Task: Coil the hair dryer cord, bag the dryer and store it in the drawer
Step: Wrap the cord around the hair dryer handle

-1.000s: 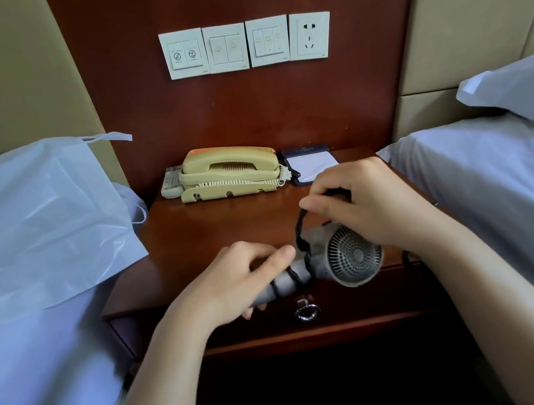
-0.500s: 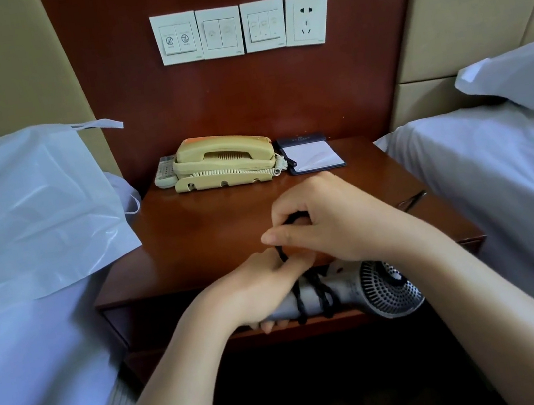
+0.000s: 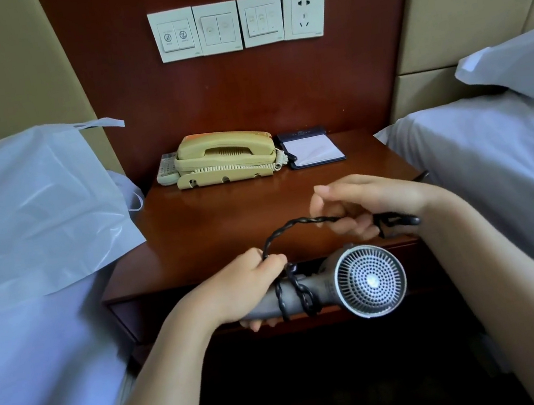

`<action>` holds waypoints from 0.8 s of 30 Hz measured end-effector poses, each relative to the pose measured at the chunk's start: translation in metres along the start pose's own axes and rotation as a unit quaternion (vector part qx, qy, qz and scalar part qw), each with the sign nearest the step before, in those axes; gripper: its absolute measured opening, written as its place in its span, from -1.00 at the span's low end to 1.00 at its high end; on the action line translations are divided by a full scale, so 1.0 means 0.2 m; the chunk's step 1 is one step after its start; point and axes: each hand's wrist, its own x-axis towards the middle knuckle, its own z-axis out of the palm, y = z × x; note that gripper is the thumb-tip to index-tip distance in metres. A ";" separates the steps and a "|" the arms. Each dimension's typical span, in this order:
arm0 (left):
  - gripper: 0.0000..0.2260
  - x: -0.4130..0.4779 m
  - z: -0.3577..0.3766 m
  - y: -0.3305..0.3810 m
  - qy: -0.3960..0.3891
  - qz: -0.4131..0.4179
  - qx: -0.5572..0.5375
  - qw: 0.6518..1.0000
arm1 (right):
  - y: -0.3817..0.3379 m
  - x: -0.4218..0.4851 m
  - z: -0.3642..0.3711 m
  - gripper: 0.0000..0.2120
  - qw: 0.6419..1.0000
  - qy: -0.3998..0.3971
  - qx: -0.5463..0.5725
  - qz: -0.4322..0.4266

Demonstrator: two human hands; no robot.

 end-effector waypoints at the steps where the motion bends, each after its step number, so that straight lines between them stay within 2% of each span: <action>1: -0.66 0.06 0.01 -0.03 0.010 -0.018 -0.011 1.000 | 0.02 -0.01 0.00 -0.62 1.000 -0.010 0.026 -0.006; 4: -0.66 -0.06 0.00 0.01 0.003 -0.024 -0.011 1.000 | 0.06 -0.05 -0.02 -0.61 0.998 -0.025 0.058 -0.016; 5: -0.63 -0.10 0.00 0.03 0.000 0.004 0.005 1.000 | 0.07 -0.06 -0.03 -0.60 0.998 -0.027 0.062 -0.014; 6: -0.60 -0.22 -0.02 0.04 -0.015 0.009 0.003 1.000 | 0.08 -0.07 -0.03 -0.56 0.997 -0.030 0.067 -0.008; 9: -0.54 -0.17 -0.01 0.07 -0.032 0.039 0.017 0.999 | 0.09 -0.09 -0.05 -0.39 0.993 -0.031 0.115 -0.005; 12: -0.56 -0.17 -0.02 0.10 -0.031 0.040 0.001 0.999 | 0.11 -0.11 -0.07 -0.27 0.985 -0.036 0.155 -0.072; 17: -0.67 -0.19 -0.02 0.15 -0.021 0.034 -0.032 0.999 | 0.13 -0.15 -0.09 -0.21 0.973 -0.058 0.161 -0.156; 18: -0.66 -0.19 -0.02 0.16 -0.022 0.036 -0.036 0.998 | 0.13 -0.15 -0.09 -0.27 0.974 -0.036 0.159 -0.160; 20: -0.68 -0.20 -0.02 0.19 -0.023 0.038 -0.041 0.998 | 0.13 -0.16 -0.09 -0.50 0.976 0.049 0.138 -0.163; 24: -0.69 -0.21 -0.01 0.24 -0.029 0.052 -0.049 0.997 | 0.13 -0.15 -0.09 -0.63 0.958 0.224 0.119 -0.132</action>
